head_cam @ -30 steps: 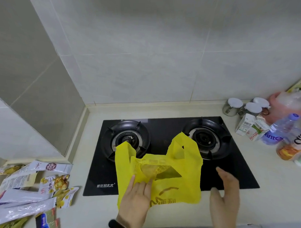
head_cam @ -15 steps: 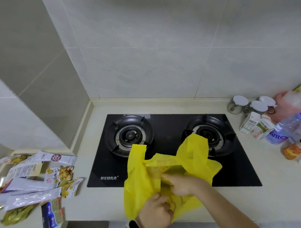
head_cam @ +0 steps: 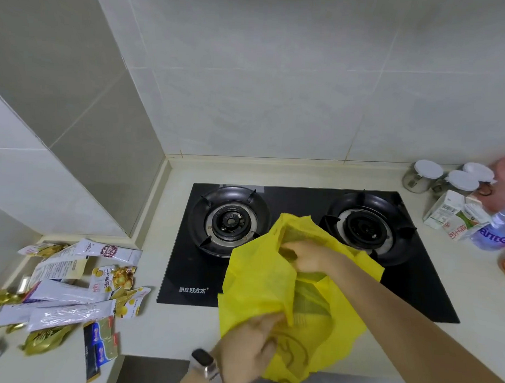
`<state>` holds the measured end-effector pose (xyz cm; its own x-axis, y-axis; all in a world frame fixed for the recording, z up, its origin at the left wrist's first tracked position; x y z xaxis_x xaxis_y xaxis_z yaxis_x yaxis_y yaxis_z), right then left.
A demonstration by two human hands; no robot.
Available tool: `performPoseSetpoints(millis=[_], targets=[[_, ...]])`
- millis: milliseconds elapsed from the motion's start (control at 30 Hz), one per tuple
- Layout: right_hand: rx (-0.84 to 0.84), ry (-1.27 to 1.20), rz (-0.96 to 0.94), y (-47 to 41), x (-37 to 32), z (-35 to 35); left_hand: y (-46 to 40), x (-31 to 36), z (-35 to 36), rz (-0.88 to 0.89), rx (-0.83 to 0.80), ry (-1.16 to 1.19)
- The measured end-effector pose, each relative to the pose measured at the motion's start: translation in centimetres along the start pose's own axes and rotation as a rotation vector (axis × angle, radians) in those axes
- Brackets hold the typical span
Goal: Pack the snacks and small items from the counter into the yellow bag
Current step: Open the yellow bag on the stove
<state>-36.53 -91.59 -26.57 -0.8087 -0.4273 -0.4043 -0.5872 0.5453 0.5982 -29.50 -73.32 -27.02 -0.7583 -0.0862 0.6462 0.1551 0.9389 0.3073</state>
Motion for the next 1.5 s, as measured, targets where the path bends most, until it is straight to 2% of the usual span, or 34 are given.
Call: performPoseSetpoints(millis=[67,133,233,267,300,367,467,533,600,667,733,800,833,900,967,1000,1033,1167,1233,1333,1500], targets=[[-0.025,0.148,-0.019,0.3,-1.1,0.7,-1.1,1.1,-2.3,0.056,0.105,0.091],[0.095,0.319,-0.019,2.0,-2.4,0.5,-2.3,1.5,-4.8,0.143,0.243,-0.011],[0.558,0.549,-0.011,4.7,-2.9,0.3,-4.1,1.7,-6.2,0.329,0.309,-0.363],[0.663,0.609,0.004,5.4,-2.8,0.8,-5.1,1.6,-6.0,0.375,0.318,-0.538],[0.654,0.631,0.046,5.6,-2.2,1.7,-6.2,1.2,-5.8,0.366,0.304,-0.704],[0.423,0.607,0.152,5.4,-0.2,4.0,-8.2,0.4,-5.5,0.232,0.215,-0.891],[0.201,0.668,0.252,5.5,2.8,5.4,-10.1,-3.7,-5.3,-0.087,0.014,-0.940],[0.186,0.659,0.237,5.4,5.2,6.1,-10.4,-6.9,-6.1,-0.266,-0.033,-0.952],[0.225,0.617,0.201,5.0,7.8,6.6,-10.4,-9.1,-6.4,-0.327,-0.053,-0.967],[0.245,0.586,0.158,4.8,9.4,6.4,-10.2,-9.0,-6.2,-0.362,-0.155,-1.070],[0.195,0.637,0.150,4.7,10.0,5.9,-10.0,-7.0,-5.7,-0.367,-0.224,-1.224],[0.159,0.722,0.157,4.8,9.5,5.0,-10.3,-3.6,-5.4,-0.309,-0.150,-1.221],[0.210,0.722,0.140,4.7,8.9,4.4,-10.5,-1.6,-5.4,-0.231,-0.076,-1.186],[0.360,0.652,0.098,4.4,7.2,3.7,-10.8,1.8,-4.1,0.075,0.054,-1.152],[0.402,0.607,0.025,3.8,5.2,4.5,-10.8,3.3,-1.3,0.378,0.060,-1.157],[0.380,0.613,-0.004,3.4,4.7,5.3,-10.8,3.3,0.1,0.417,0.000,-1.145],[0.346,0.621,-0.013,3.1,4.4,6.3,-11.0,2.8,0.8,0.398,-0.024,-1.166],[0.225,0.682,0.091,3.1,5.9,7.8,-11.7,-3.1,0.3,-0.028,-0.319,-1.295],[0.153,0.772,0.140,3.4,7.3,7.7,-11.6,-5.8,-1.2,-0.136,-0.372,-1.326],[0.160,0.739,0.204,3.6,10.4,6.9,-11.9,-9.1,-3.0,-0.184,-0.371,-1.170],[0.100,0.619,0.097,2.7,12.6,5.3,-12.6,-8.6,-3.3,-0.132,-0.428,-1.136]])
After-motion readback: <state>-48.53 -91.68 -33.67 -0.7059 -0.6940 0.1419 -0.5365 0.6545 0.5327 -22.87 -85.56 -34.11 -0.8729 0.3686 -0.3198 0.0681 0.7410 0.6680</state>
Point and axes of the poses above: each hand's wrist, its own y-axis away from the middle knuckle, its own z-axis out of the palm, x = y × z, the point moved 5 cm from there along -y, towards the middle knuckle
